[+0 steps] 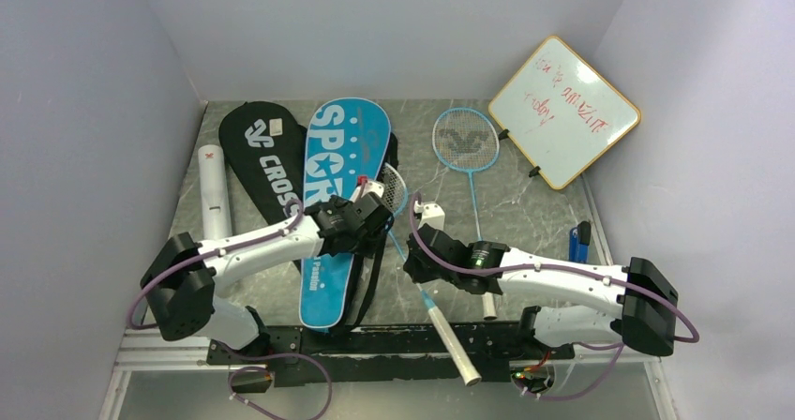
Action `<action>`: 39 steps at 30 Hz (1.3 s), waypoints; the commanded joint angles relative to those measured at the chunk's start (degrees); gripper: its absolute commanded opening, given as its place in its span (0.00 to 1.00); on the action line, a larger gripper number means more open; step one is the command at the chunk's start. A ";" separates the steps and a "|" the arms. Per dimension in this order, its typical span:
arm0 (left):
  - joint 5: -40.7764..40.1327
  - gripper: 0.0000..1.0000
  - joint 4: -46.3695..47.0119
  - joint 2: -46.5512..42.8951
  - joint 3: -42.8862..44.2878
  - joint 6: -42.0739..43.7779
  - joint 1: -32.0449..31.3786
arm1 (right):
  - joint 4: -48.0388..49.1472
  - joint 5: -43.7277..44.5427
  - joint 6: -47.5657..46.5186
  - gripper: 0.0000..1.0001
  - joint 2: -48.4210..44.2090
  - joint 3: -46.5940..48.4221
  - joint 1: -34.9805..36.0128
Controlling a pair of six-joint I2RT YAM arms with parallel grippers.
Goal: Pack up the badminton gear
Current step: Place the racket in the racket bag.
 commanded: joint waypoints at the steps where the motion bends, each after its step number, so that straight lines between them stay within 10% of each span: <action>1: -0.79 0.89 -0.26 0.95 -0.66 -1.76 -1.45 | 5.13 1.03 0.89 0.00 -1.57 0.66 0.17; 7: -3.62 0.82 -1.02 4.21 -0.54 -2.82 -2.53 | 5.54 1.18 1.52 0.00 -1.95 0.52 0.20; 15: -14.68 0.07 -12.78 8.71 6.97 -8.95 -7.44 | 7.60 2.80 1.43 0.00 -1.12 -0.62 0.22; 39: 16.14 0.05 2.02 -16.40 -1.21 -3.15 -9.44 | 17.09 10.46 -0.97 0.00 9.31 3.44 -5.30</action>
